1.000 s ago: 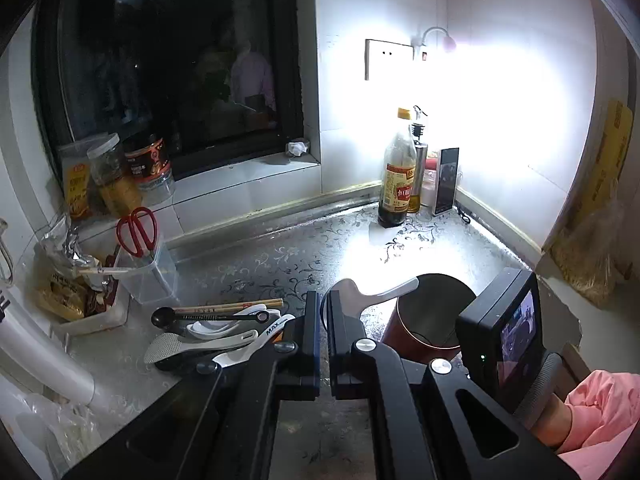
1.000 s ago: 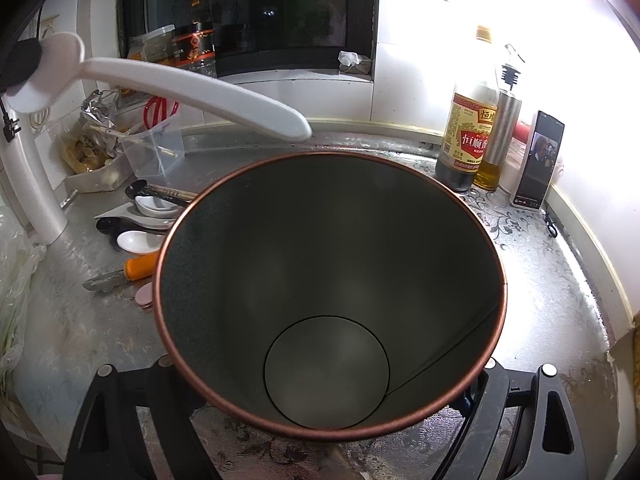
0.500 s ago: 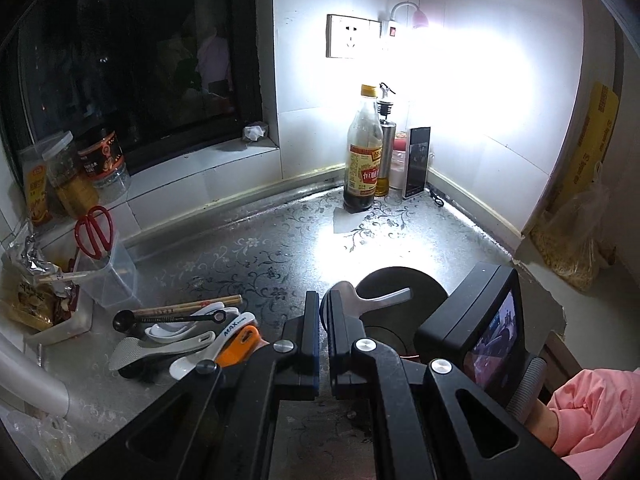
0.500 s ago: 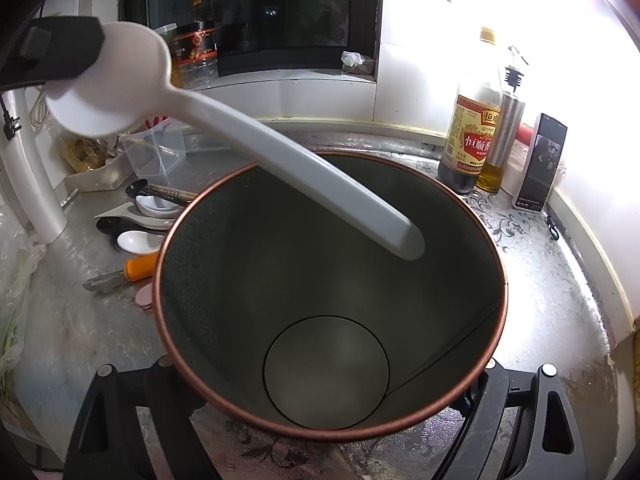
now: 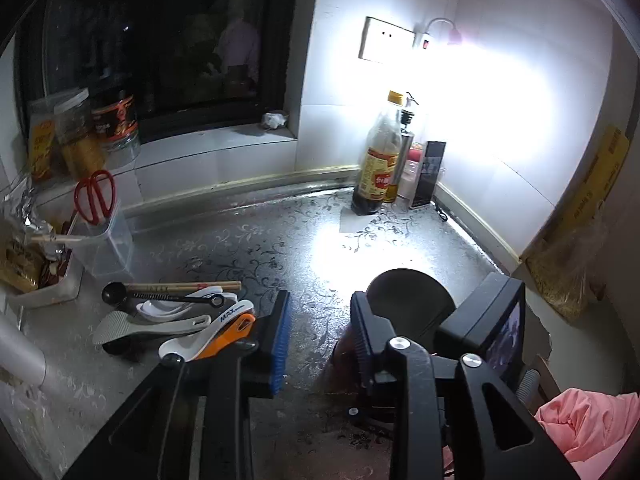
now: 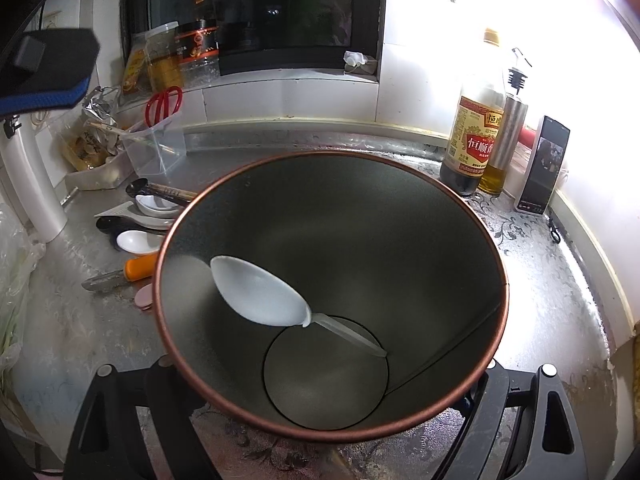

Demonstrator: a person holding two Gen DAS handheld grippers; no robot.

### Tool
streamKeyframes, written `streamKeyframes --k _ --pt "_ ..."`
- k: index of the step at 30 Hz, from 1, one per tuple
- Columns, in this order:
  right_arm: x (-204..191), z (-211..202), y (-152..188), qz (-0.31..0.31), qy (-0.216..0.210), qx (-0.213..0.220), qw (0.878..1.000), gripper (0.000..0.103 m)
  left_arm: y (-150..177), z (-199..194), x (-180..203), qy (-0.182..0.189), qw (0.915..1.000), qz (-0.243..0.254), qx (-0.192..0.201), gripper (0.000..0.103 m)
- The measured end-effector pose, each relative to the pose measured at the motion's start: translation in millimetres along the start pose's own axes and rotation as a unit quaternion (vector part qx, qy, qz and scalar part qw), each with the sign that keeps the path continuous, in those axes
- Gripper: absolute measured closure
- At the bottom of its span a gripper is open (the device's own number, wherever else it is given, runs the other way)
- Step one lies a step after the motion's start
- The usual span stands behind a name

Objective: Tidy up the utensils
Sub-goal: 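Open the left tool to drop the spoon into the red holder, then move the left tool to the utensils and grasp the pink-handled knife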

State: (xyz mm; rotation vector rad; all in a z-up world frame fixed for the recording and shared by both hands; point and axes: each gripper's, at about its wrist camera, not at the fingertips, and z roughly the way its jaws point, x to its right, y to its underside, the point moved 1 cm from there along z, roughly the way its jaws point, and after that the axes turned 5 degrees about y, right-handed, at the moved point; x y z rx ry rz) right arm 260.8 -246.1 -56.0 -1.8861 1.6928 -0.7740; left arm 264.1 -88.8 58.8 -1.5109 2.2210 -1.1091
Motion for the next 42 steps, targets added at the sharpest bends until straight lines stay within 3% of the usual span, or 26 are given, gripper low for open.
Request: streamKeyframes --k 7,13,18,21,26,32,42 --pt "-0.2 -0.3 -0.4 0.0 0.0 0.0 1.0 0.012 12.0 -4.1 -50.4 -0.042 0.9958 -0.081 0.003 0.041" --pt "-2.4 0.0 -1.3 -0.001 0.001 -0.001 1.0 0.012 27.3 -15.6 -92.7 -0.083 0.9863 -0.142 0.018 0.023" --pt "-3.6 -1.0 -0.8 -0.002 0.001 -0.001 1.0 0.012 49.6 -26.5 -133.6 -0.118 0.9691 -0.215 0.029 0.02" --pt "-2.4 0.8 -1.9 -0.002 0.001 -0.002 1.0 0.012 63.2 -33.3 -153.8 -0.142 0.9567 -0.251 0.037 0.012" --pt "-2.3 0.9 -2.0 -0.002 0.001 -0.001 1.0 0.012 84.6 -38.9 -178.6 -0.169 0.9394 -0.296 0.039 0.012" --pt "-1.7 0.5 -1.2 -0.002 0.001 -0.002 1.0 0.012 112.0 -23.9 -195.5 -0.165 0.926 -0.339 0.024 0.011" --pt "-2.0 -1.1 -0.1 -0.006 0.002 -0.002 1.0 0.012 135.9 9.6 -197.7 -0.094 0.9202 -0.38 0.003 0.011"
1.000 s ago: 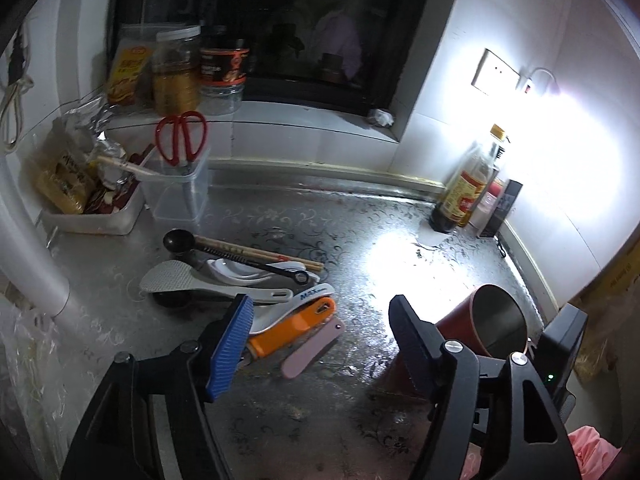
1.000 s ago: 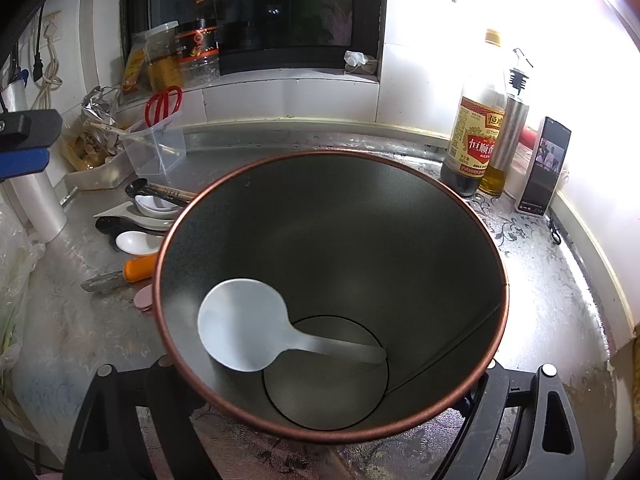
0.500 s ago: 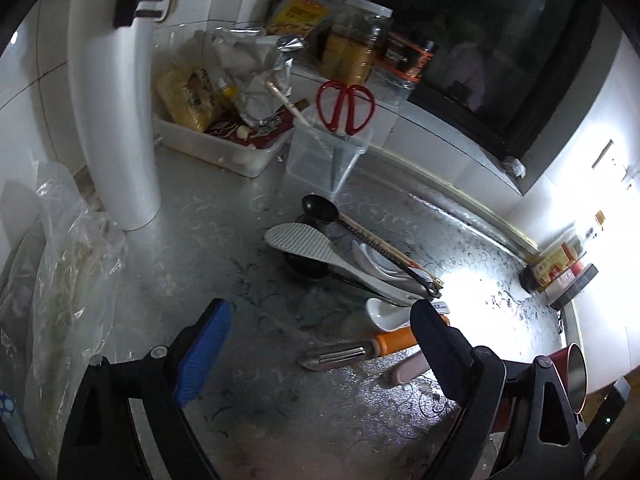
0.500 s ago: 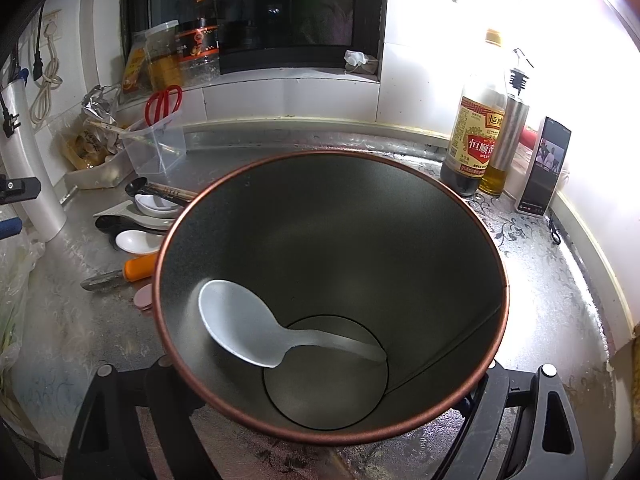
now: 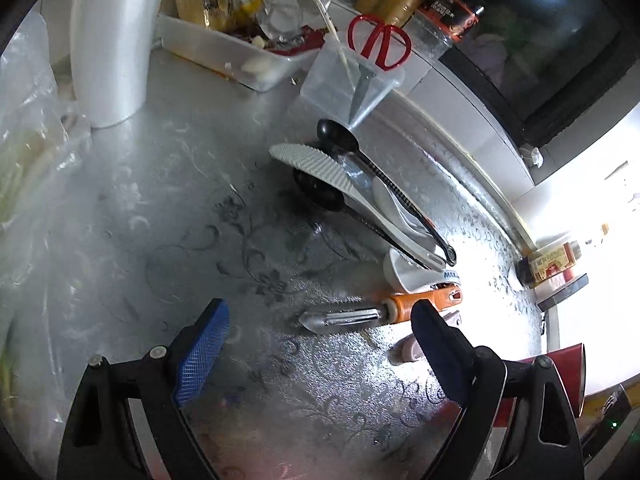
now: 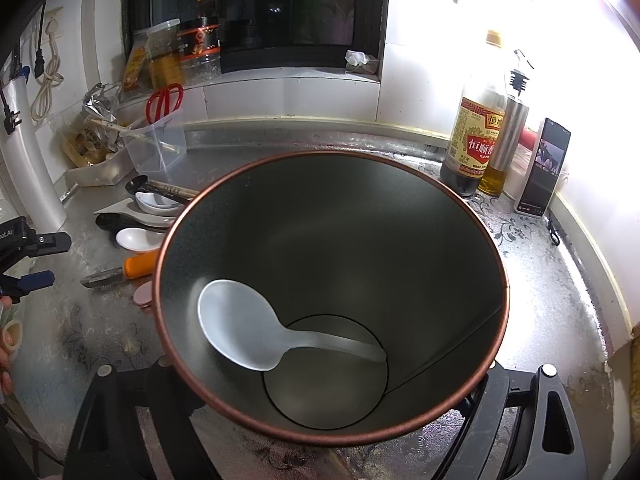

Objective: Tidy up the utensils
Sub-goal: 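Move the left tool to the utensils and grasp the pink-handled knife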

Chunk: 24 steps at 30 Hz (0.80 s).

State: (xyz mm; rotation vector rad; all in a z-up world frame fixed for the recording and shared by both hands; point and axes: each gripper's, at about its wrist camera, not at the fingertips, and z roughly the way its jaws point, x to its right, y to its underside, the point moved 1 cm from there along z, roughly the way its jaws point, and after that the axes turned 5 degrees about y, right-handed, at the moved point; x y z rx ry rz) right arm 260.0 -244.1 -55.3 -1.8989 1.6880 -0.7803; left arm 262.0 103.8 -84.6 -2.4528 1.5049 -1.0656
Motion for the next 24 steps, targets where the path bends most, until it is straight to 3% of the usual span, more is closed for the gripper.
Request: streamKeyframes --k 9,14,20,22,24 --pt "0.4 -0.9 0.4 0.0 0.0 -0.001 1.0 0.012 16.8 25.8 57.8 -0.041 0.9911 0.116 -0.05 0.011" --pt "1.6 -1.8 0.9 0.0 0.001 -0.001 1.0 0.012 34.8 40.0 101.5 -0.037 0.9751 0.206 -0.073 0.011" --pt "12.3 -3.1 3.4 0.015 0.011 -0.006 1.0 0.012 48.6 65.1 137.5 -0.046 0.9497 0.289 -0.11 0.014" --pt "16.0 -3.7 4.0 0.019 0.014 -0.007 1.0 0.012 51.8 73.1 149.2 -0.043 0.9419 0.311 -0.12 0.027" --pt "19.0 -4.5 4.8 0.022 0.016 -0.008 1.0 0.012 54.0 81.8 157.6 -0.041 0.9353 0.325 -0.134 0.033"
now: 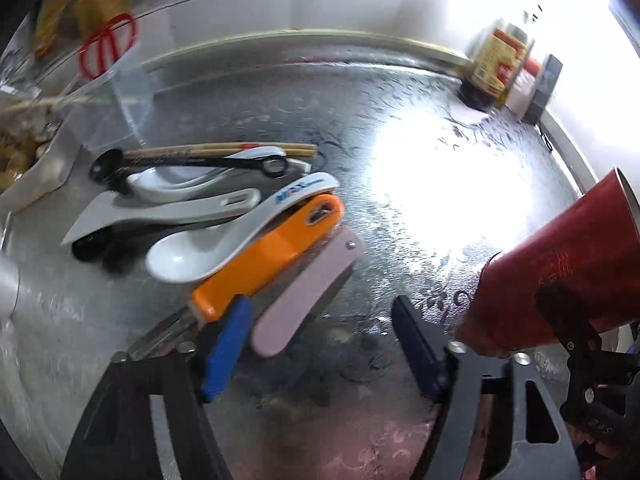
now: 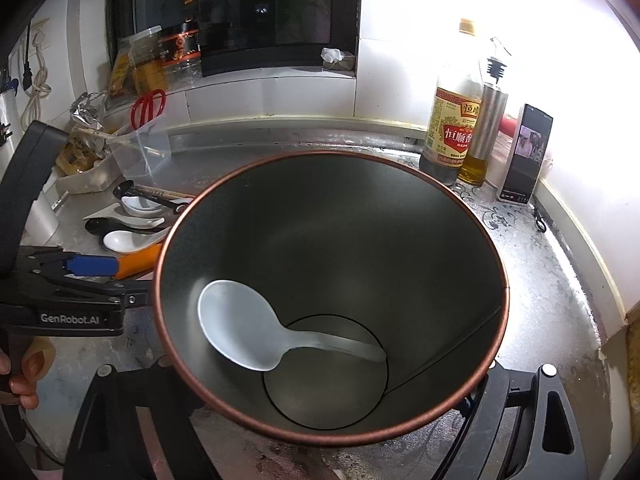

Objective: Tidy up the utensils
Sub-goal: 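Move the left tool to the utensils and grasp the pink-handled knife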

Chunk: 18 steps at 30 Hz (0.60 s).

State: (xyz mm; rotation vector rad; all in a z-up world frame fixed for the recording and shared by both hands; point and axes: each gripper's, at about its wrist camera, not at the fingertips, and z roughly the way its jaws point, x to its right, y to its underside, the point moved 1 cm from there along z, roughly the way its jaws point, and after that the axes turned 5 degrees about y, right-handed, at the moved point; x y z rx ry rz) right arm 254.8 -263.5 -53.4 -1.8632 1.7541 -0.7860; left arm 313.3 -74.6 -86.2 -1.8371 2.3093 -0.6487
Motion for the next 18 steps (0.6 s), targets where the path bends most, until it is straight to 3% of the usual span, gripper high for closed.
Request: streamKeyframes --k 2,4,18 --pt "3.1 -0.6 0.5 0.003 0.002 0.0 1.0 0.012 -5.2 7.7 7.0 -0.001 0.9998 0.018 -0.011 0.036" --pt "6.1 -1.2 1.1 0.006 0.004 -0.001 1.0 0.012 -10.5 15.9 11.8 0.001 0.9992 0.031 -0.025 0.05" --pt "11.1 -2.6 2.3 0.015 0.008 0.002 1.0 0.012 -36.7 45.4 24.0 -0.017 0.9951 0.074 -0.063 0.055"
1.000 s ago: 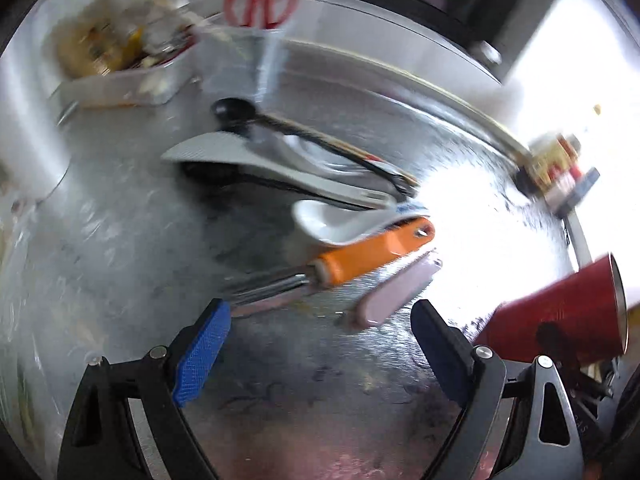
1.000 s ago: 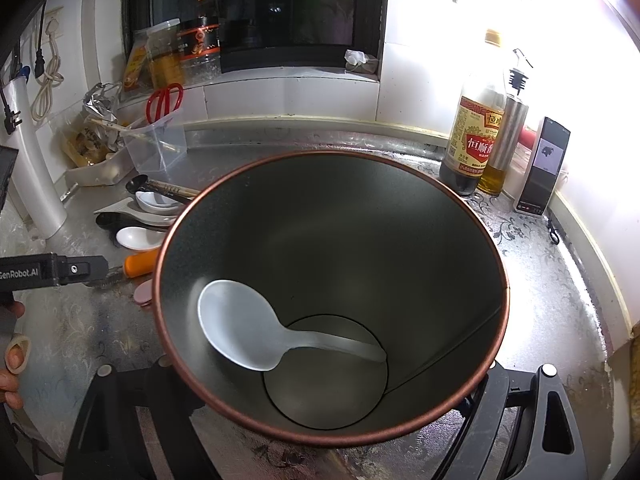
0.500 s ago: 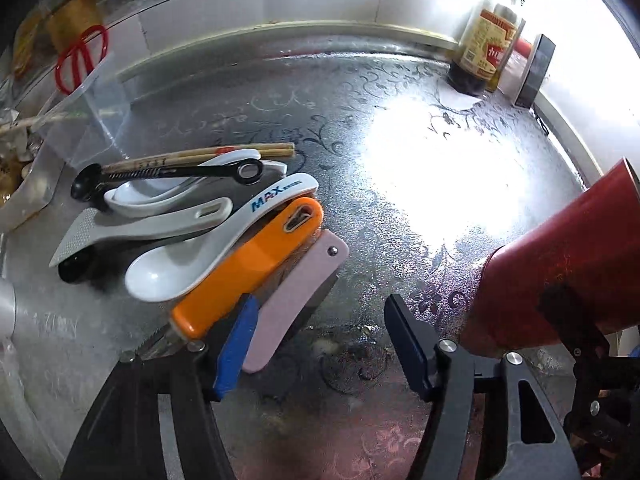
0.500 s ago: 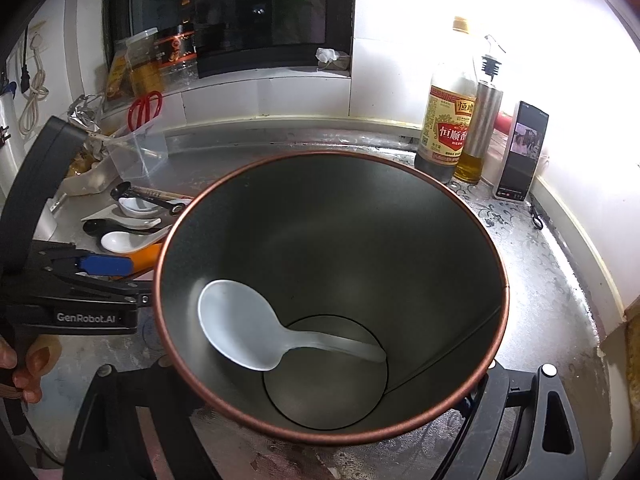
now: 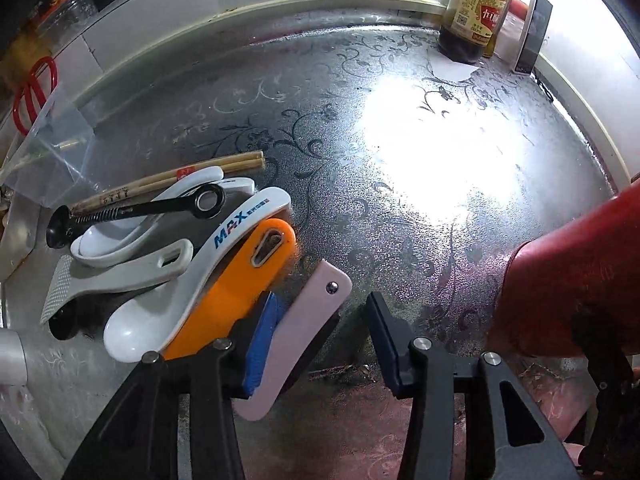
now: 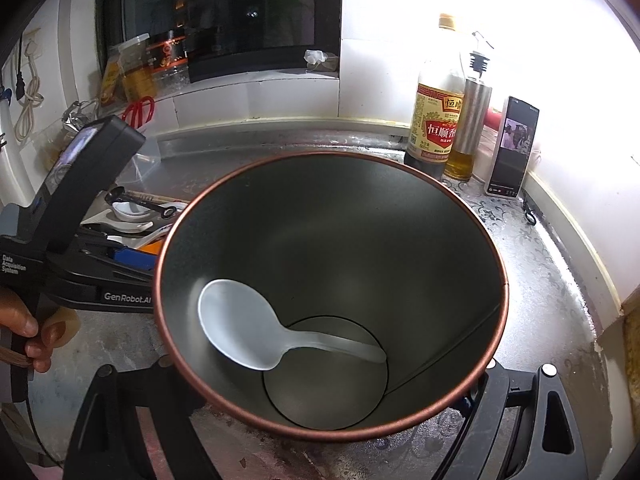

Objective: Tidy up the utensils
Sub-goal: 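Move the left tool to the utensils and grasp the pink-handled knife, then lift the pink-handled knife with the left tool and carry it above the holder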

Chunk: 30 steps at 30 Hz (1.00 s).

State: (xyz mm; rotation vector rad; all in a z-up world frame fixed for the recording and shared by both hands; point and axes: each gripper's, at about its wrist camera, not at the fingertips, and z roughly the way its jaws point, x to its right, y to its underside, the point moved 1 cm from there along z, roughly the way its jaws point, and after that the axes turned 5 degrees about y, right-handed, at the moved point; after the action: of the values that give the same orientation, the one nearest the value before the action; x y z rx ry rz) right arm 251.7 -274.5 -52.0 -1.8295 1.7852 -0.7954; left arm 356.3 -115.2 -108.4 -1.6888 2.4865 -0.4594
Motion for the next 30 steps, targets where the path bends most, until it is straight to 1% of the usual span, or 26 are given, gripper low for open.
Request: streamKeyframes --k 2,4,6,9,12,15,21,24,30 --pt "-0.1 -0.1 -0.2 -0.001 0.0 0.0 1.0 0.012 -5.5 2.5 5.8 0.0 1.0 0.006 0.0 0.059" --pt "-0.3 -0.1 -0.2 -0.001 0.0 0.0 1.0 0.012 -8.9 3.7 11.0 0.003 0.9999 0.014 0.001 0.069" --pt "-0.6 -0.1 -0.2 0.0 0.0 0.0 1.0 0.012 -10.5 4.9 17.2 -0.001 0.9997 0.024 0.002 0.074" --pt "-0.9 -0.1 -0.3 0.0 0.0 0.0 1.0 0.012 -9.3 4.5 22.1 -0.001 0.9996 0.028 0.005 0.079" --pt "-1.0 -0.3 0.0 0.0 0.001 0.0 1.0 0.012 -2.3 0.9 21.9 0.005 0.9998 0.015 0.008 0.08" --pt "-0.9 -0.2 -0.1 0.0 0.001 0.0 1.0 0.012 11.6 -8.5 6.7 0.008 0.9998 -0.014 0.012 0.08" --pt "-0.9 -0.3 0.1 0.0 0.001 0.0 1.0 0.012 24.8 -16.7 -13.5 0.028 0.9976 -0.063 0.006 0.08" --pt "-0.9 -0.2 0.1 0.0 0.0 0.0 1.0 0.012 28.0 -18.1 -19.6 0.033 0.9972 -0.066 -0.001 0.08" --pt "-0.9 -0.2 0.1 0.0 0.001 0.0 1.0 0.012 32.1 -22.3 -19.5 0.018 0.9989 -0.038 -0.02 0.078"
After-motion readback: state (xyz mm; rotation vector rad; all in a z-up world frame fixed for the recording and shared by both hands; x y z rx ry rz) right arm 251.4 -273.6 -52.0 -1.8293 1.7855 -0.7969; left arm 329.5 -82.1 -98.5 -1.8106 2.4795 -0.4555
